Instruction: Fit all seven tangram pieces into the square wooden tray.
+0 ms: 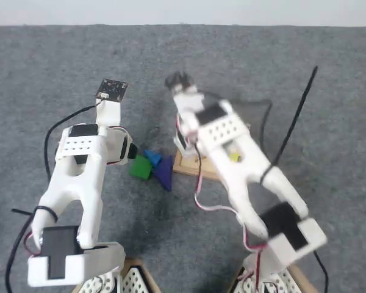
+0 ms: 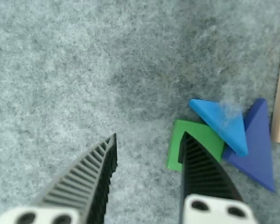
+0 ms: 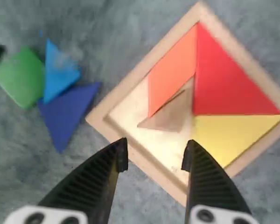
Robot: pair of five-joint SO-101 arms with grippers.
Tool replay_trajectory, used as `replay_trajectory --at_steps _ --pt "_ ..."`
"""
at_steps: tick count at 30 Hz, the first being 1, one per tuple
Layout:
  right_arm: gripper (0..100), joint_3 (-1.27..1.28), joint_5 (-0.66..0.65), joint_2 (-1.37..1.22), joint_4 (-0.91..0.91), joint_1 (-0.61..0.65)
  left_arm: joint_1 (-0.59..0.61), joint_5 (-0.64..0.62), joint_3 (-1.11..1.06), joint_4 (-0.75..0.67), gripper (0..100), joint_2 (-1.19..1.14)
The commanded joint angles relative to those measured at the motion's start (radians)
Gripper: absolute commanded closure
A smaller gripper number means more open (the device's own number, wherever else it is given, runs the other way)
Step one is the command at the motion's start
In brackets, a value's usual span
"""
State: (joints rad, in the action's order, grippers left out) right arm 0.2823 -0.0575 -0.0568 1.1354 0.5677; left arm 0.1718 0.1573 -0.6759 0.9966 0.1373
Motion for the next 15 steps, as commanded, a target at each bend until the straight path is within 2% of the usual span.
replay_trajectory --at_steps 1,8,15 --pt "81.2 0.235 -0.037 0.127 -0.202 0.008 0.005 0.015 0.008 -0.017 79 0.006" --pt "81.2 0.242 -0.035 0.065 -0.214 -0.048 0.005 0.015 0.007 -0.015 79 0.006" --pt "81.2 0.094 -0.035 -0.096 -0.206 -0.056 0.005 0.015 0.007 -0.012 79 0.006"
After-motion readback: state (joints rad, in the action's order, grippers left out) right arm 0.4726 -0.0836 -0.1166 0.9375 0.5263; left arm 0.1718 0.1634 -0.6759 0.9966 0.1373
